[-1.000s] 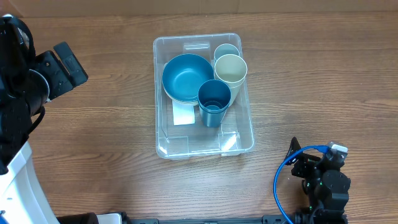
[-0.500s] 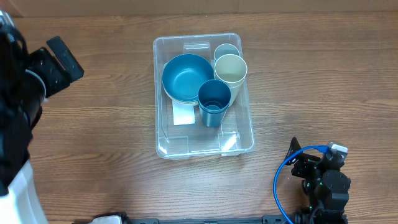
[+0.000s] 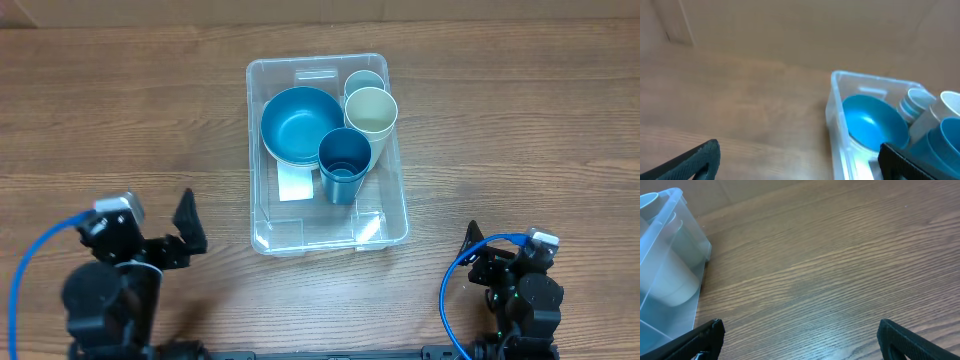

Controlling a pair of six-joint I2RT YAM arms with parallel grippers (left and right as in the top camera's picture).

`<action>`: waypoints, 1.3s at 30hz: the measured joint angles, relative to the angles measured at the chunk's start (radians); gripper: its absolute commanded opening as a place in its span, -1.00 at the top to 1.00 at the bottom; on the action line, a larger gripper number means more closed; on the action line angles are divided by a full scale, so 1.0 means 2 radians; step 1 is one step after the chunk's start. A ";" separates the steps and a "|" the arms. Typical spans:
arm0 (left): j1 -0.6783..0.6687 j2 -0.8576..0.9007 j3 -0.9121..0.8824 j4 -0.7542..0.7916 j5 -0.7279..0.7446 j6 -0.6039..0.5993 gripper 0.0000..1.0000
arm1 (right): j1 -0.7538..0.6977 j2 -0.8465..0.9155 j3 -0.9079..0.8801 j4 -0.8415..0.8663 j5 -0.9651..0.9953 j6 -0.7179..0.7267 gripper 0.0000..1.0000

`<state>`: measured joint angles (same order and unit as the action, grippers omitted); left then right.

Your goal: Pack container

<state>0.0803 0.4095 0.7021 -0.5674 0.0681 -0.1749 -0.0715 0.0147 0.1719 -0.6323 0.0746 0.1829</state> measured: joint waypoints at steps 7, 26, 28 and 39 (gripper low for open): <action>0.000 -0.150 -0.196 0.055 0.034 0.032 -1.00 | 0.000 0.000 0.000 0.000 0.000 0.000 -1.00; 0.000 -0.196 -0.299 0.127 0.061 0.037 -1.00 | 0.000 0.000 0.000 0.000 0.000 0.000 -1.00; 0.000 -0.196 -0.299 0.127 0.062 0.037 -1.00 | 0.000 0.000 0.000 0.000 0.000 0.000 -1.00; 0.000 -0.196 -0.299 0.127 0.062 0.037 -1.00 | 0.000 0.000 0.000 0.000 0.000 0.000 -1.00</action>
<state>0.0803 0.0177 0.1043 -0.3138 0.1913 -0.1001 -0.0715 0.0147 0.1719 -0.6327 0.0746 0.1825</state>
